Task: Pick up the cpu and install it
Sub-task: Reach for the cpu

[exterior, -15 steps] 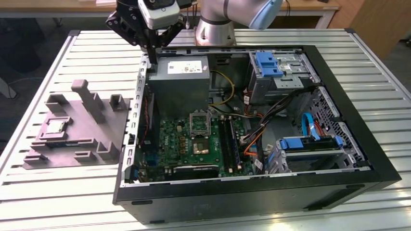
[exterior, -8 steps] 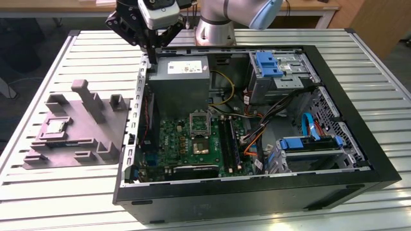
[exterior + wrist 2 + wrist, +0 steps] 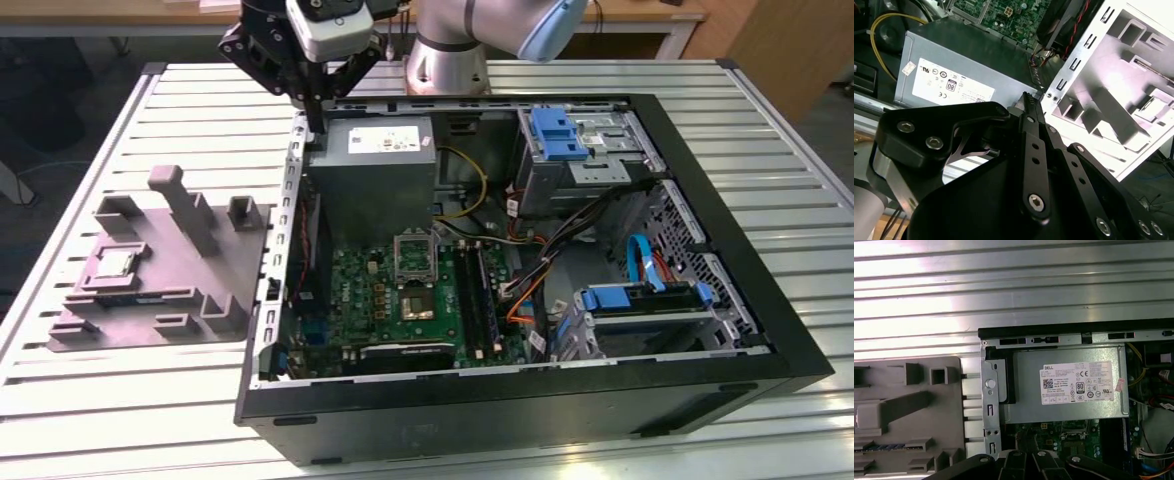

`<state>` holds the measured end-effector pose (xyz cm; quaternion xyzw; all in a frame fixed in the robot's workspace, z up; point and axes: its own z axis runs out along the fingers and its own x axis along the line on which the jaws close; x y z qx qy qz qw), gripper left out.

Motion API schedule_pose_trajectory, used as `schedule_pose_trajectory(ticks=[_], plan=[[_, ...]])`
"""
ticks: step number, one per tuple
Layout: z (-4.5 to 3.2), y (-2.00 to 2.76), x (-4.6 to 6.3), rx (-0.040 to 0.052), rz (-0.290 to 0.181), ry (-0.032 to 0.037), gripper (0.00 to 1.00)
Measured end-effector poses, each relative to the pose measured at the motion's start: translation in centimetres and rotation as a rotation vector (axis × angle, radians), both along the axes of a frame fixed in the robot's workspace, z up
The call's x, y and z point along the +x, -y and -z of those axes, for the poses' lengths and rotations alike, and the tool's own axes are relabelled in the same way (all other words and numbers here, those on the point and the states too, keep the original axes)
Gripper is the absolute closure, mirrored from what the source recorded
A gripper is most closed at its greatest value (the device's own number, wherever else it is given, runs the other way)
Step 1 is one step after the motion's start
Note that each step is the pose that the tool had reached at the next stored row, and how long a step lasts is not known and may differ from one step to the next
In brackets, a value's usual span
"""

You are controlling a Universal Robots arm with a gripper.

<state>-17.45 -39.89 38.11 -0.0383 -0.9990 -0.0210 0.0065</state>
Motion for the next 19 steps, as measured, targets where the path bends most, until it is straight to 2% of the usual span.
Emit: schedule_pose_trajectory(ticks=[19], plan=[[0.06, 0.00, -0.01, -0.0001, 0.000, -0.0121, 0.89]])
